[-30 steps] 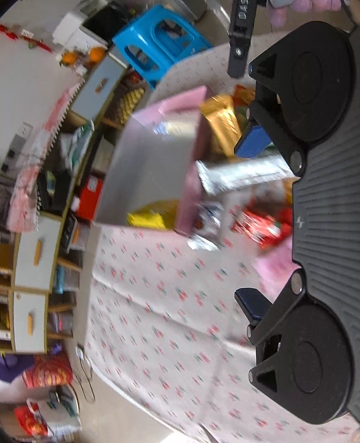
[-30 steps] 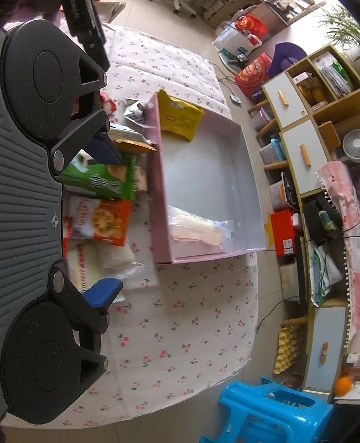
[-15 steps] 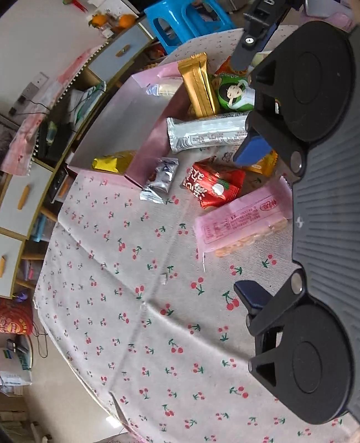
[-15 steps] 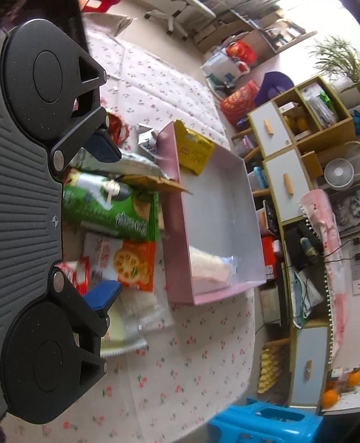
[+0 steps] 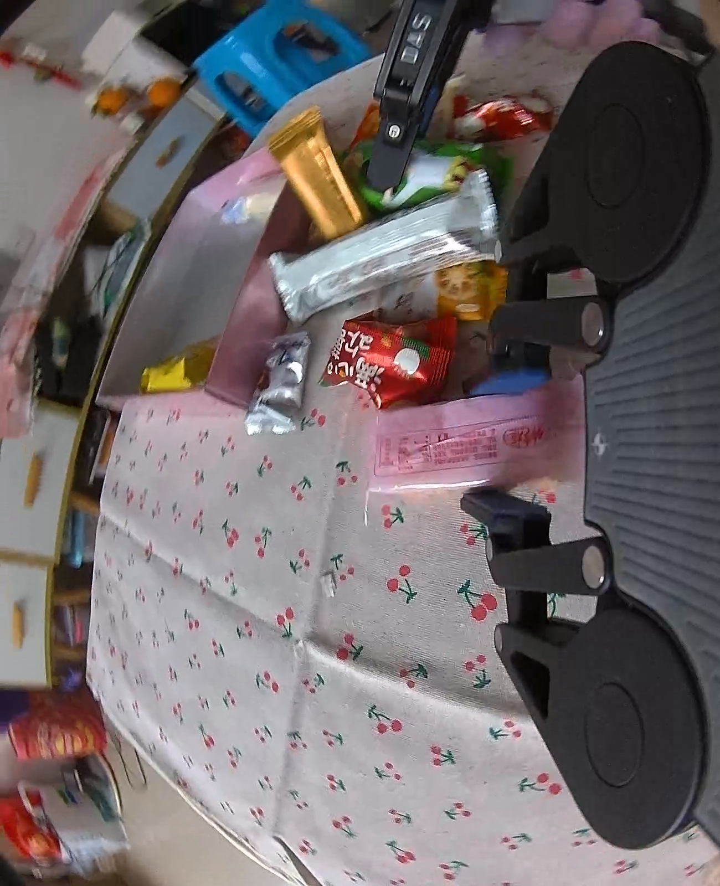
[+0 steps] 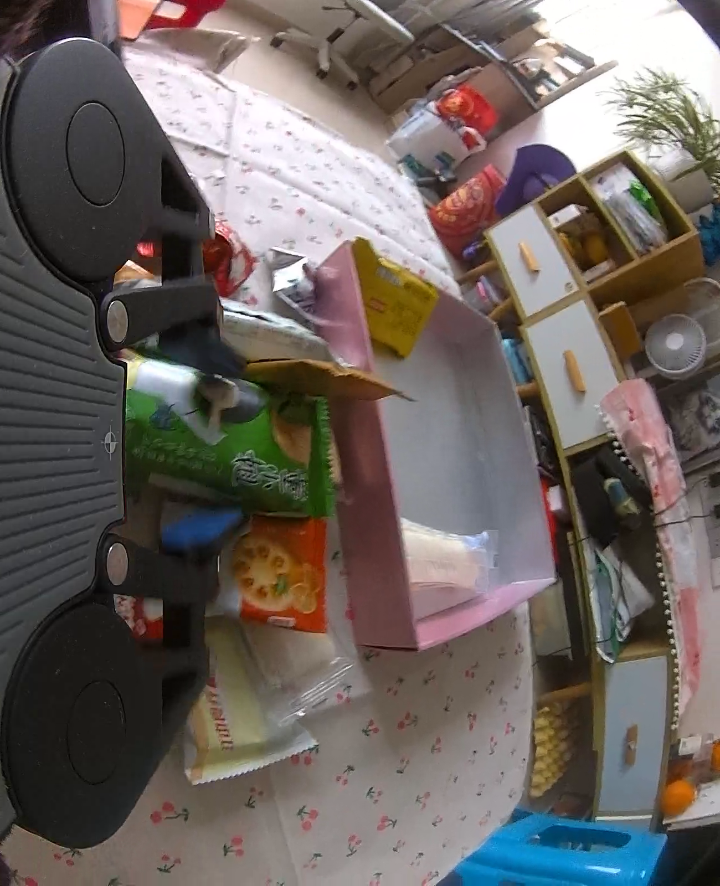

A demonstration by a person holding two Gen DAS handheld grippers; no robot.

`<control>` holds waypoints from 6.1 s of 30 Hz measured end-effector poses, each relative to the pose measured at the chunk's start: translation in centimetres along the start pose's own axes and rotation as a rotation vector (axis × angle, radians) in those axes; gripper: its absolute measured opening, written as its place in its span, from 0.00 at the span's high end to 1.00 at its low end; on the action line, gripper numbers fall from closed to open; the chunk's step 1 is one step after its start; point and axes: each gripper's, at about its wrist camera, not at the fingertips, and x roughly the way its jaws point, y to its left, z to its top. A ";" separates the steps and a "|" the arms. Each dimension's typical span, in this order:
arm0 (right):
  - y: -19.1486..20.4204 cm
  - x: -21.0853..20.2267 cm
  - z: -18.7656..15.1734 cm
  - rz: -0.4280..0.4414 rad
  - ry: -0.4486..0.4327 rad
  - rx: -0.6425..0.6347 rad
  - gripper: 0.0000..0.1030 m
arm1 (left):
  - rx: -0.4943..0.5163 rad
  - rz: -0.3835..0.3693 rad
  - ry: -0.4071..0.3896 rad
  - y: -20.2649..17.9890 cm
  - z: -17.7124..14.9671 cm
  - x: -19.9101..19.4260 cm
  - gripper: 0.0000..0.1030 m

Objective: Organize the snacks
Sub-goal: 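Grasp the pink bar with the left tool while the right tool grasps the green packet, then lower the pink bar and green packet into the pink box, open both tools, then withdraw both tools from the box back over the snack pile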

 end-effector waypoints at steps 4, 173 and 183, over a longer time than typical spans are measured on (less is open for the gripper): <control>-0.3 -0.8 -0.1 0.005 0.027 -0.022 0.61 | 0.051 -0.017 0.025 0.7 0.0 -0.4 0.70; -6.4 -2.4 3.9 -0.146 0.070 0.045 0.14 | 0.074 0.036 -0.067 -5.1 4.7 2.2 0.10; -5.5 -3.5 0.8 -0.115 0.113 0.032 0.14 | -0.133 0.078 -0.133 -4.3 -2.0 -0.4 0.09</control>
